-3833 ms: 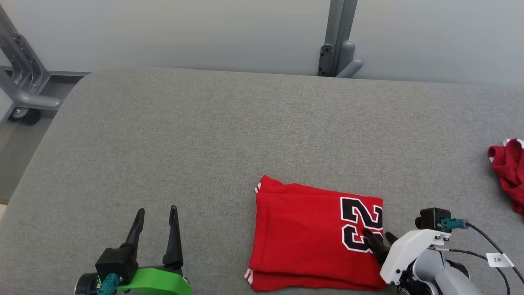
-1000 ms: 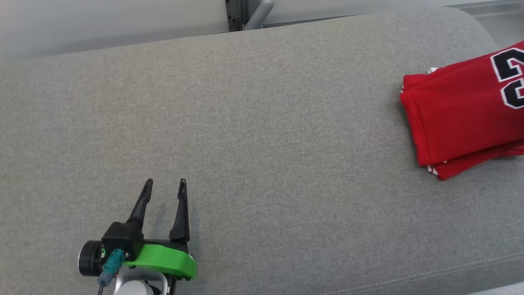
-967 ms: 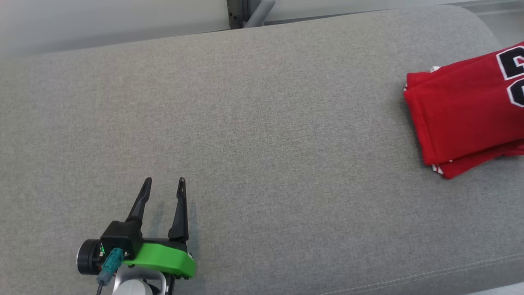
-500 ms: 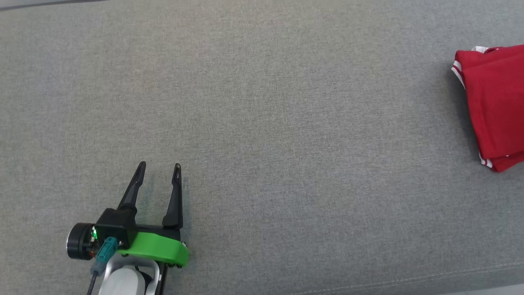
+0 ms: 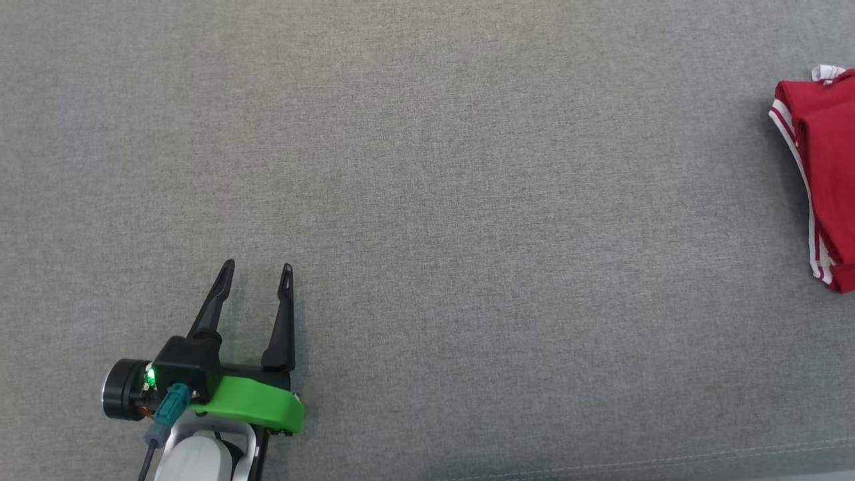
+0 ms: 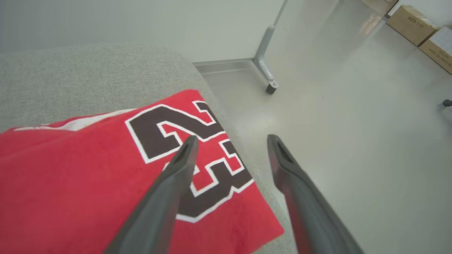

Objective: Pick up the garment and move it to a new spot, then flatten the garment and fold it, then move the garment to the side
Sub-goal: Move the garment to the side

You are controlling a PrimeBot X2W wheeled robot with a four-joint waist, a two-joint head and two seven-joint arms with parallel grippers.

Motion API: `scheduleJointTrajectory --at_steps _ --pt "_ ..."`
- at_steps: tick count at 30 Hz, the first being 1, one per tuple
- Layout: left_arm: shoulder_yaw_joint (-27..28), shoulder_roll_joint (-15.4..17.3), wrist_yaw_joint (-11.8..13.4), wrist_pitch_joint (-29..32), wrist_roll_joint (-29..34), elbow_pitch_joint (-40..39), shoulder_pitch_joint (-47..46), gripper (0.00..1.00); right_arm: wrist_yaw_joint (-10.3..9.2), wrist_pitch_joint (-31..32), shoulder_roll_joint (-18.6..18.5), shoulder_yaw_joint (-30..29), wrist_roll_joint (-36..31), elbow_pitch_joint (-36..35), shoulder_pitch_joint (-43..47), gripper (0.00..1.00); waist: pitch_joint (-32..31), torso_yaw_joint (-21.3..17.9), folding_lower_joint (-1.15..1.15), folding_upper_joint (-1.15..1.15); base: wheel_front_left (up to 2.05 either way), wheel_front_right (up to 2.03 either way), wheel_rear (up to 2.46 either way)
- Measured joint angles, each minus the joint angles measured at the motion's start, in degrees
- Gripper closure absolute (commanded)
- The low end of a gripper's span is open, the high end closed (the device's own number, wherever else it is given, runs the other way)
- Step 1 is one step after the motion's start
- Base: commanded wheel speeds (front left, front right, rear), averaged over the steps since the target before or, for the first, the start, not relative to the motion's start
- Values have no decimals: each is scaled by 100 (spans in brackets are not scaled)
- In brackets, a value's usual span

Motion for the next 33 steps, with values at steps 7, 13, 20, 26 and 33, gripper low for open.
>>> scheduleJointTrajectory --at_steps 7,13,20,26,33 --pt "-65 15 26 25 -5 2 60 0 0 -163 352 -133 -465 47 -75 0 -173 -115 0 0 0 0 0" --pt "-102 -15 30 -5 -62 48 63 0 0 -632 638 103 -566 -178 -87 0 -467 -212 0 0 0 0 0" --pt "-38 -136 176 -99 -204 212 61 0 0 -946 981 817 -442 -679 32 0 -970 -291 -1 0 0 0 0" --pt "57 -266 307 -156 -364 370 130 0 0 -1026 1222 1416 -58 -1339 525 0 -1392 -318 0 0 0 0 0" --pt "54 -356 352 -185 -557 603 285 0 0 -1054 1443 1824 864 -2742 1843 0 -1984 -305 0 0 0 0 0"
